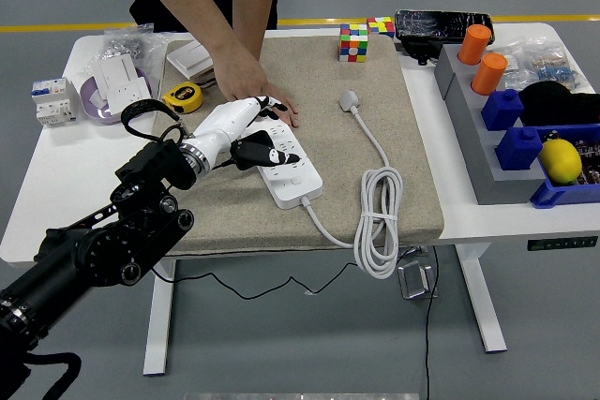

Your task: Pick up the plug,place it near the board,insert it into the board,press the button

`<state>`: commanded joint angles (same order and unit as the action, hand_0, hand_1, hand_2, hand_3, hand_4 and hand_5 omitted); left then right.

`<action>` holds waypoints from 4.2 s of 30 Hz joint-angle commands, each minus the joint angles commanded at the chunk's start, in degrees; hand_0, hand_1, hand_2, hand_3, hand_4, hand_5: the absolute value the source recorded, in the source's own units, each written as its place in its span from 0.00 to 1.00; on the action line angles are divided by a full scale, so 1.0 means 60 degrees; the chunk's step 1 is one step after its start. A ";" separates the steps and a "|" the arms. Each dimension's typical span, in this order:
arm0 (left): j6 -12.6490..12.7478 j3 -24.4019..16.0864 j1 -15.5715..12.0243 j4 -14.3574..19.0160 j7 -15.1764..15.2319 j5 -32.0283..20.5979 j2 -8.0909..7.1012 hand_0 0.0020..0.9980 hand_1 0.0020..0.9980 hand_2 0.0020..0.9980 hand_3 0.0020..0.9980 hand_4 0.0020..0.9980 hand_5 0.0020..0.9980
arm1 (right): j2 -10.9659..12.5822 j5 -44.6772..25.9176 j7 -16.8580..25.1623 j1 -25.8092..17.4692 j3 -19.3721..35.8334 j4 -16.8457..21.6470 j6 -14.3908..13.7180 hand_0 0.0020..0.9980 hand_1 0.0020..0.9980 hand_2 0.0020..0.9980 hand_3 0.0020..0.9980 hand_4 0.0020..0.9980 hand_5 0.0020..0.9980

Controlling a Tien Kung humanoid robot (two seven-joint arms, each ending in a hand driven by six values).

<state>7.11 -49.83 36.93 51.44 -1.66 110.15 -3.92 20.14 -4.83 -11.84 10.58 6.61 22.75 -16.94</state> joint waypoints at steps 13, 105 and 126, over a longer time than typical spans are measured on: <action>0.0178 -0.0230 0.0137 -0.0664 0.0134 0.0376 0.0195 0.75 0.76 0.74 0.80 1.00 0.40 | 0.0018 0.0000 0.0000 0.0001 -0.0030 0.0008 -0.0002 0.85 0.76 0.73 0.77 1.00 1.00; 0.0590 -0.0628 0.0158 -0.1675 -0.0121 0.2064 0.0292 0.39 0.19 0.19 0.26 0.36 0.16 | -0.0008 -0.0011 -0.0015 0.0011 0.0025 -0.0013 -0.0020 0.85 0.76 0.73 0.77 1.00 1.00; -0.0229 -0.1016 -0.0744 0.0992 -0.0621 0.2753 -0.0915 0.39 0.18 0.19 0.25 0.37 0.15 | -0.0046 -0.0004 -0.0032 -0.0087 0.0118 -0.0032 -0.0030 0.85 0.76 0.73 0.77 1.00 1.00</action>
<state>5.74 -55.93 32.46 57.39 -5.39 126.67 -9.41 19.86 -4.85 -12.03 10.06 7.32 22.56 -17.12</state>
